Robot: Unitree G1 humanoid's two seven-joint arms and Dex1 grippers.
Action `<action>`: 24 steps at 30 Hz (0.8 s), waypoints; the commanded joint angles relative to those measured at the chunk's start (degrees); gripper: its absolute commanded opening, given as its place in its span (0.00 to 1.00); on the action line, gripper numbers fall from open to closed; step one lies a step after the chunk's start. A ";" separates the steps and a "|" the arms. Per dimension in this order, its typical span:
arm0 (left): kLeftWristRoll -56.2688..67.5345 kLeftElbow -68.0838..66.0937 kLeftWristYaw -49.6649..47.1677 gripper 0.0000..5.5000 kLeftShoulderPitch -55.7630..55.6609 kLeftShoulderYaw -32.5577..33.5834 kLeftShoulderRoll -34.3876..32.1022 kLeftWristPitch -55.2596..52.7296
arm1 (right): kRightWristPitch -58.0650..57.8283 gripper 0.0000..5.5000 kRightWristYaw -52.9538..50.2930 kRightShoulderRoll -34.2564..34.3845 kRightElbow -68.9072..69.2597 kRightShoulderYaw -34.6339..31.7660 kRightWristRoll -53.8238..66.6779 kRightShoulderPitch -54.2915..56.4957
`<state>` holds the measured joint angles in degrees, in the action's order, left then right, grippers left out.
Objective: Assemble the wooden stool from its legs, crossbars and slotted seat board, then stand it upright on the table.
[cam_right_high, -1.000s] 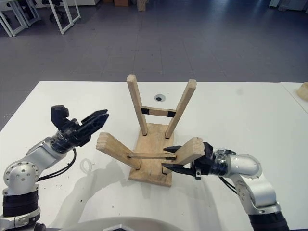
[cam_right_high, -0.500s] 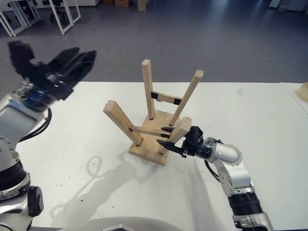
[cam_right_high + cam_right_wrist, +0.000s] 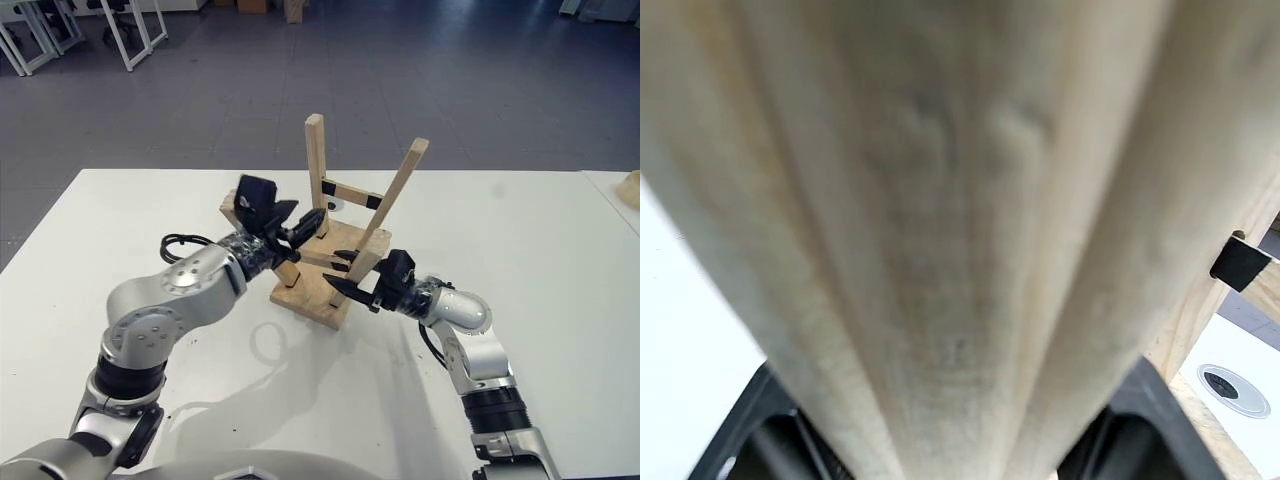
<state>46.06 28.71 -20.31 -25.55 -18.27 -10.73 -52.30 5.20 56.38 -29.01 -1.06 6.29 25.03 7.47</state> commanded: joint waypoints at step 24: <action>-34.31 -7.95 15.79 0.48 7.68 -14.76 2.96 2.43 | -4.08 0.37 -1.64 0.13 -1.10 0.60 -3.04 -2.41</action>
<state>9.85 22.06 -6.69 -22.28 -33.75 -9.22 -44.58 3.60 55.60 -29.02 -0.45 5.61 25.04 6.92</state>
